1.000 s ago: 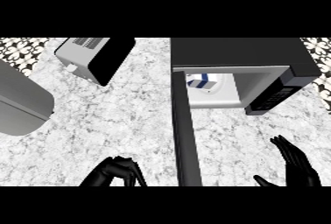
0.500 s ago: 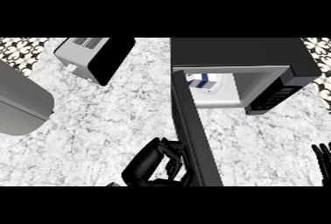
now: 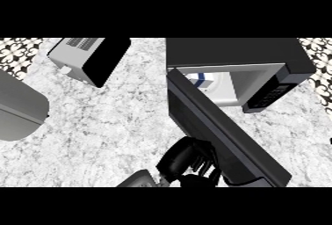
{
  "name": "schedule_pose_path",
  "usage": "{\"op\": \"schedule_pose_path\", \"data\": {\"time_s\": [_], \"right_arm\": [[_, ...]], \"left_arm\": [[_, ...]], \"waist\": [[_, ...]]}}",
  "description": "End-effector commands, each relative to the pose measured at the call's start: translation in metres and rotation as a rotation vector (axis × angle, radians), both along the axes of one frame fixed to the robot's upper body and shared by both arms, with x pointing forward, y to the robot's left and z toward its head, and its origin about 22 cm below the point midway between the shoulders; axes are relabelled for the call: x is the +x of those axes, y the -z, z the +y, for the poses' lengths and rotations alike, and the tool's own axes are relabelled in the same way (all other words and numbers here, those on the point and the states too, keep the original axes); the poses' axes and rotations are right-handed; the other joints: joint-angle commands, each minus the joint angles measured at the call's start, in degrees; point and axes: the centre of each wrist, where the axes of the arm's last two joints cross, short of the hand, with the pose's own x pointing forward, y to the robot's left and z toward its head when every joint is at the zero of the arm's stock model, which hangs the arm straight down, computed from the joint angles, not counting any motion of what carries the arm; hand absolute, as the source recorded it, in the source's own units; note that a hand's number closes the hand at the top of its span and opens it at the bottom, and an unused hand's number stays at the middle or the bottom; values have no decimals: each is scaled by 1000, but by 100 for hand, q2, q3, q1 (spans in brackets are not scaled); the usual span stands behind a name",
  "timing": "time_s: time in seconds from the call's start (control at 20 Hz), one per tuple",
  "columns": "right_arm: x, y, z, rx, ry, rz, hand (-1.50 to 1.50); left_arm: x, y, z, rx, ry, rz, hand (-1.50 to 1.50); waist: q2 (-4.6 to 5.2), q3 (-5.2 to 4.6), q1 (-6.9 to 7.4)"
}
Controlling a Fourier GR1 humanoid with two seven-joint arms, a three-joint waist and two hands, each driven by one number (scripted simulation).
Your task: Pick up the milk, place it into the microwave and close the microwave
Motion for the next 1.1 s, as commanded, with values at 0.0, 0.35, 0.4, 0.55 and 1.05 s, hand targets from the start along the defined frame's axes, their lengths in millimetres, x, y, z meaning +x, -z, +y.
{"op": "schedule_pose_path", "data": {"time_s": [0.0, 0.35, 0.4, 0.55, 1.05], "right_arm": [[10, -22, 2, 15, -87, -29, -150], [22, -42, 4, -1, -210, -62, -150], [22, -51, 4, -10, -228, -76, -150], [30, -57, 13, -11, -289, -96, -150], [41, -89, 12, -44, -391, -167, -150]], "left_arm": [[2, 13, -15, 88, 14, 64, 150], [8, 0, -28, 18, 4, 78, -150], [19, -10, -29, -4, 3, 73, -150], [24, -14, -31, -69, -16, 59, 150], [64, -56, -40, -195, -71, -13, 150]], "waist": [[40, -4, -181], [115, -13, -548], [127, -24, -662], [171, -25, -727], [280, -22, -1393]]}}
